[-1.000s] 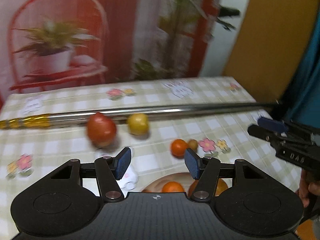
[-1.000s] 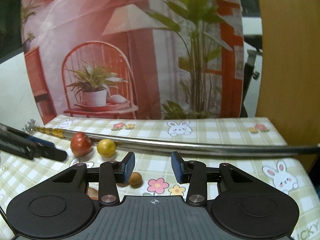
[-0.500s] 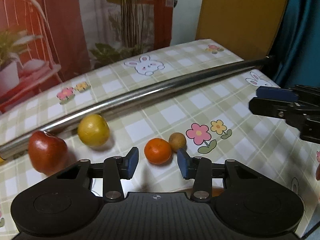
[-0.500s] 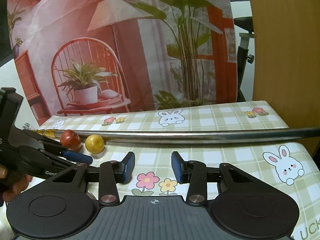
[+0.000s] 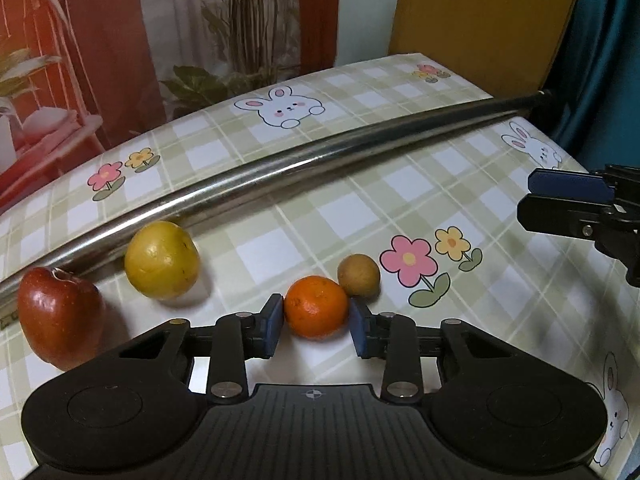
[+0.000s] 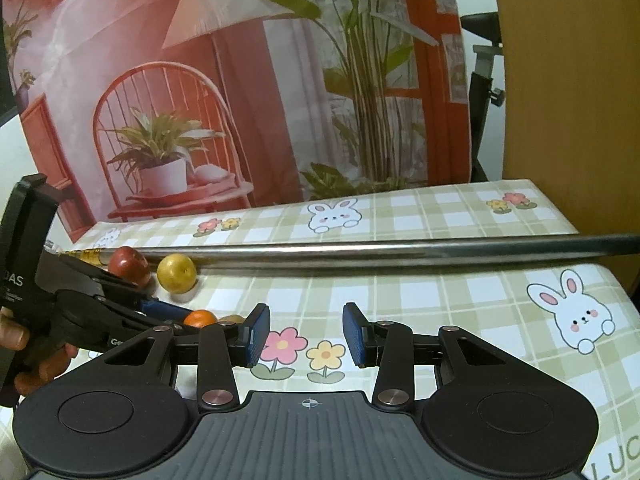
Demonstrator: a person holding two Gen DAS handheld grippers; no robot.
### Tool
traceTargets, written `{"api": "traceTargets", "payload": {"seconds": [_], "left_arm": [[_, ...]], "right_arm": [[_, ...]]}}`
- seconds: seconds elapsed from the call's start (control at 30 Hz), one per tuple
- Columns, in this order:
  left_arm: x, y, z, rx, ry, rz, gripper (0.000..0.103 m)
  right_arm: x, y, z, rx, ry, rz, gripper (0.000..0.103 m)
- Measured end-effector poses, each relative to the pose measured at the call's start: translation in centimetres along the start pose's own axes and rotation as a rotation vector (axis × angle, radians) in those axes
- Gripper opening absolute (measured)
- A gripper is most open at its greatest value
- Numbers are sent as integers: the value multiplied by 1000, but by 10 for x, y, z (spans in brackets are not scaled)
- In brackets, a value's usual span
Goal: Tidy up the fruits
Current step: 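Grasp the last orange tangerine with the left gripper while the right moves to the kiwi, then grasp the brown kiwi with the right gripper while the left lifts the tangerine, then carry the tangerine and kiwi over the white plate with both grippers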
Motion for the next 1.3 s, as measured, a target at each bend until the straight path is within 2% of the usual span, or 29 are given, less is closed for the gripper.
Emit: {"api": "traceTargets", "payload": {"seconds": [0.17,0.3,0.43,0.77,0.9,1.07,1.3], "left_arm": [[5,5,7,-14,-22,32,36],[14,9,26,-49,-20,66,36],[21,16,51,-85,-21,104,36],[40,54,104,-119,-50,194,36],[45,65,117,-132,-50,207,36],[44,76,124,-136,-34,222,36],[40,86,129,-141,-17,234,36]], "right_arm": [[2,3,-9,16,-32,6,37],[8,1,-27,39,-99,10,38],[24,0,-56,108,-163,49,38],[48,8,-101,221,-195,73,36],[54,8,-101,228,-209,86,24],[58,8,-93,225,-200,98,24],[65,-1,-59,161,-237,61,24]]}}
Point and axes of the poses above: each gripper's, at about its wrist camera, not at the fingertips, and z roughly against the way its jaws point, x to its left, y to its underside, the point moved 3 cm from there along -z, roughly the way its jaws point, and after that the axes turned 4 degrees about -y, right-handed, at the moved point
